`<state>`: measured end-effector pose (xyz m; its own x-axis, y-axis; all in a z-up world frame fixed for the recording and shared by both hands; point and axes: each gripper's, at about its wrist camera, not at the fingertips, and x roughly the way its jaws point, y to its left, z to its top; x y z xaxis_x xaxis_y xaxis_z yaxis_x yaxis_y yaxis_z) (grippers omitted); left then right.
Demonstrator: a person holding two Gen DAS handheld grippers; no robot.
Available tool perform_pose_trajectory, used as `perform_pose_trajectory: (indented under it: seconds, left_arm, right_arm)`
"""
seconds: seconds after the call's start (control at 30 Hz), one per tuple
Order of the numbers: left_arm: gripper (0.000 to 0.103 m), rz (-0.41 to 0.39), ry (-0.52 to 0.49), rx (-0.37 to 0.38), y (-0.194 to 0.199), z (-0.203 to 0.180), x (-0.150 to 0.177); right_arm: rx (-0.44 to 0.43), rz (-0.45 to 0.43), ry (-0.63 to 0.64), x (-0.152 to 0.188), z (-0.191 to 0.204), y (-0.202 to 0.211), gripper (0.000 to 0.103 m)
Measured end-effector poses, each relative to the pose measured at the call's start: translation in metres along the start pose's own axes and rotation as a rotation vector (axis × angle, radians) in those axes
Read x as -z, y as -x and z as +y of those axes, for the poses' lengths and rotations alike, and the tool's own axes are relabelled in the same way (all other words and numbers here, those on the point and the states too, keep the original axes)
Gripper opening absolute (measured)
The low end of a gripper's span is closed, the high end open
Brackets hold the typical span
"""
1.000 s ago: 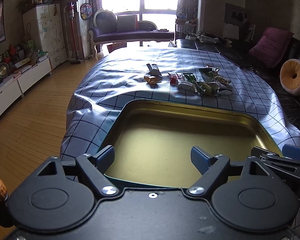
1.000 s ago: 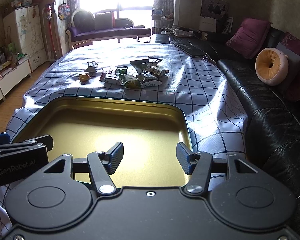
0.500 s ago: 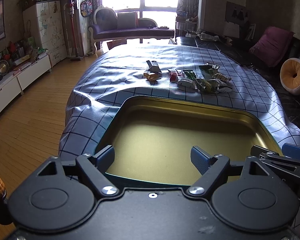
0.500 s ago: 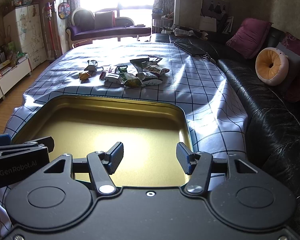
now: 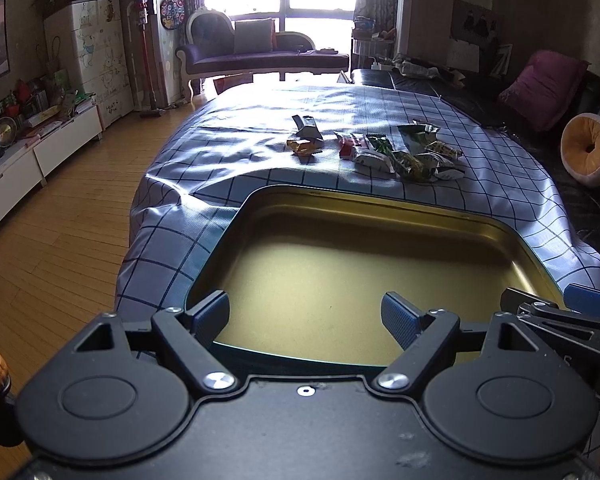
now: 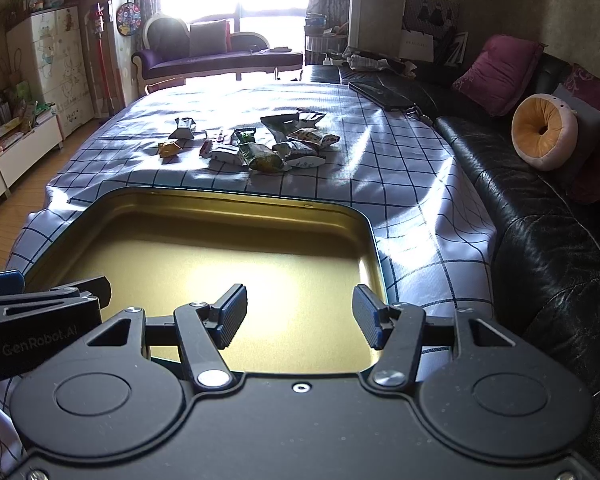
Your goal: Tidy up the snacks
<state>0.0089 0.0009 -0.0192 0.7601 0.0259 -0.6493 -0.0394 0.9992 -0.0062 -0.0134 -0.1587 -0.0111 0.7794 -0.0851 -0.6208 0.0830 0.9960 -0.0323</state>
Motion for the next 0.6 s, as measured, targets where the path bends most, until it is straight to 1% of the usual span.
perform_pose_trajectory:
  seconds: [0.37,0.53,0.6]
  left_arm:
    - [0.087,0.019,0.002,0.000,-0.0029,-0.0006,0.0008]
    - [0.087,0.052,0.003,0.013,-0.0064,0.0001,0.0046]
    - [0.087,0.052,-0.004,0.012,-0.0068,-0.0004,0.0063]
  right_arm:
    - [0.002,0.001,0.001,0.0001,0.0004,-0.0008,0.061]
    - [0.003,0.006,0.005,0.0026,0.0006,-0.0016,0.061]
    - [0.006,0.010,0.007,0.0029,0.0011,-0.0017,0.061]
